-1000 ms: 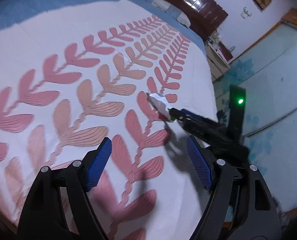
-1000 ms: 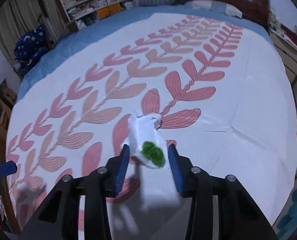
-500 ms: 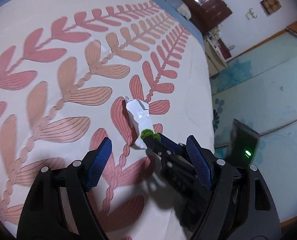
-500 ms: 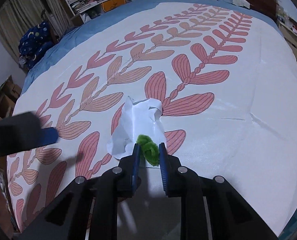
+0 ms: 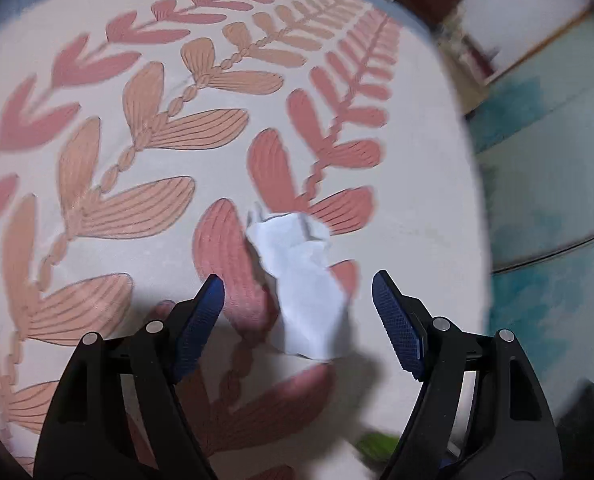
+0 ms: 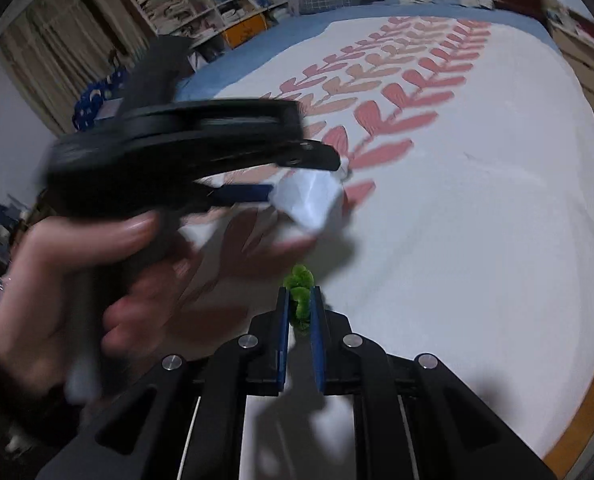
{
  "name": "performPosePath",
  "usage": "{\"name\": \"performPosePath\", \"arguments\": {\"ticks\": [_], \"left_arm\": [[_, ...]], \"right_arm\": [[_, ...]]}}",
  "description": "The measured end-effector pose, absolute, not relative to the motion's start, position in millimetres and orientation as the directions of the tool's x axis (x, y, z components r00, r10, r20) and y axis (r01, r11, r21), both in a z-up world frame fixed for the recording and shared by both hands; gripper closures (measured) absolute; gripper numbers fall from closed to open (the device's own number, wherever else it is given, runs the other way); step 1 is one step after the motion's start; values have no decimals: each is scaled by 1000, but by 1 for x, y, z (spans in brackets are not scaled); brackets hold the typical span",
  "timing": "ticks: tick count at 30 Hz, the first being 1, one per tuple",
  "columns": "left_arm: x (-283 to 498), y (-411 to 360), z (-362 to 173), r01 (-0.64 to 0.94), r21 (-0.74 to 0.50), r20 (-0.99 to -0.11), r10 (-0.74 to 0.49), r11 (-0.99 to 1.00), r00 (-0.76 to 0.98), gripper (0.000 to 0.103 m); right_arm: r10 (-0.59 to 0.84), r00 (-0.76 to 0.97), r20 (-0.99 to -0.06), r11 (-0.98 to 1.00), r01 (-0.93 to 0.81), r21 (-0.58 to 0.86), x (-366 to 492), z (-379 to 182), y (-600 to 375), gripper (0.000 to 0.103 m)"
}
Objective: Collect trash
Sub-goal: 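Grasp the green fuzzy item with the right gripper while the left grasps white tissue, then carry both items to the red wastebasket and release them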
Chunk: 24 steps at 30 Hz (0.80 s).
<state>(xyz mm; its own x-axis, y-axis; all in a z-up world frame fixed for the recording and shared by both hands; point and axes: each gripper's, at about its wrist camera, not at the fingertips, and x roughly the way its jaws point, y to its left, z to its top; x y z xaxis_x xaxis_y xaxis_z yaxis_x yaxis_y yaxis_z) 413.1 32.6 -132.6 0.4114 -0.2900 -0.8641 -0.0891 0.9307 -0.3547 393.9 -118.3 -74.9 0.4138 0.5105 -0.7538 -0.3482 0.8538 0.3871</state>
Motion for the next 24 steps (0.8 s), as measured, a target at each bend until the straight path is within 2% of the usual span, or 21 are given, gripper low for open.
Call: {"name": "performPosePath", "arguments": {"ticks": [2, 3, 4, 5, 7, 10, 16, 19, 24], "left_arm": [[411, 16, -138, -58, -239, -893, -196, 969, 405, 27], [410, 10, -139, -45, -180, -902, -147, 983, 407, 32], [409, 6, -138, -36, -146, -904, -118, 989, 410, 45], [407, 4, -136, -31, -122, -901, -97, 992, 423, 54], [403, 4, -134, -31, -108, -900, -85, 994, 429, 81], [393, 10, -129, -32, -157, -891, -127, 987, 436, 85], [353, 8, -98, -31, -244, -855, -200, 969, 479, 86], [309, -7, -65, 14, -252, -814, -220, 968, 537, 86], [226, -67, -2, 178, -181, -740, -253, 967, 623, 86]], "right_arm": [[521, 413, -747, 851, -319, 417, 371, -76, -134, 91], [519, 415, -747, 853, -307, 422, 362, -76, -140, 91], [513, 416, -751, 857, -295, 422, 349, -77, -147, 91], [507, 421, -752, 861, -283, 422, 338, -77, -154, 91], [502, 419, -756, 864, -271, 423, 315, -78, -169, 91], [487, 427, -762, 873, -230, 430, 289, -78, -192, 91], [441, 488, -753, 894, -166, 416, 230, -55, -249, 91], [418, 541, -730, 901, -143, 410, 204, -32, -279, 91], [357, 649, -672, 915, -97, 393, 149, 16, -339, 91]]}}
